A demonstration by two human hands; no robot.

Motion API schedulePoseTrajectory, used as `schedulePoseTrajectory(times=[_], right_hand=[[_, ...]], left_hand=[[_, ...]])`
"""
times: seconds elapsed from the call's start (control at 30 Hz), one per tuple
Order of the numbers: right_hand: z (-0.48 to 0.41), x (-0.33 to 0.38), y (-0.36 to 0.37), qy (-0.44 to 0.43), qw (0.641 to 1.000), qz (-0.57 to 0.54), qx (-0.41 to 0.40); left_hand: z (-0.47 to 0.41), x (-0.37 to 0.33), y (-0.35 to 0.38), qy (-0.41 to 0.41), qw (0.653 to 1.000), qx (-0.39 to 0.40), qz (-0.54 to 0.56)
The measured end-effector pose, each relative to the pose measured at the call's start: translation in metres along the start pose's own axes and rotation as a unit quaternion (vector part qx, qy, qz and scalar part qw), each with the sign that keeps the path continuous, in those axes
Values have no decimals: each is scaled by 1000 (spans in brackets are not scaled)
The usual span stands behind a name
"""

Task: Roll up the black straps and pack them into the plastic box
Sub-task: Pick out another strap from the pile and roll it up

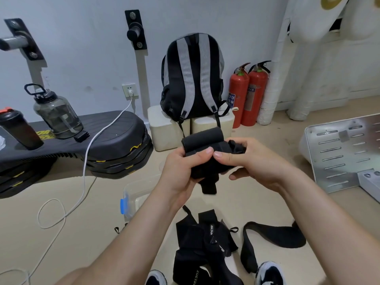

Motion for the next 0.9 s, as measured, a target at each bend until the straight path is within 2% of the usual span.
schedulePoseTrajectory(times=[0.1,0.2,0.33,0.47,0.53,0.7,0.8,0.9], right_hand=[[-1,-1,5,12,999,-40,-14],[-2,1,6,23,995,-91,-28],[-3,5,7,38,985,-160,-48],[-5,0,11,77,990,-102,-60],[-6,0,10,63,994,-70,-48],[-3,6,10,-4,994,-104,24],[-4,2,11,-15,993,-120,-6],[-5,1,10,-19,992,-121,-37]], left_hand=[[-2,-1,-4,8,1000,10,9],[-1,-7,-4,30,998,55,2],[2,-17,-1,66,987,116,-93],[5,-20,0,93,984,20,-154],[5,-19,-1,86,983,-7,-161],[1,-15,-6,24,985,-37,-166],[0,-10,-9,-37,981,-43,-184],[1,-8,-8,-62,987,-23,-144]])
Point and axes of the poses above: each hand's wrist, its own z-axis away from the middle knuckle, its own y-axis out of the palm, x = y × z, the point moved 5 cm from there along -z, towards the middle knuckle, and after that the axes turned 1 degree about z, right-handed, at the moved point
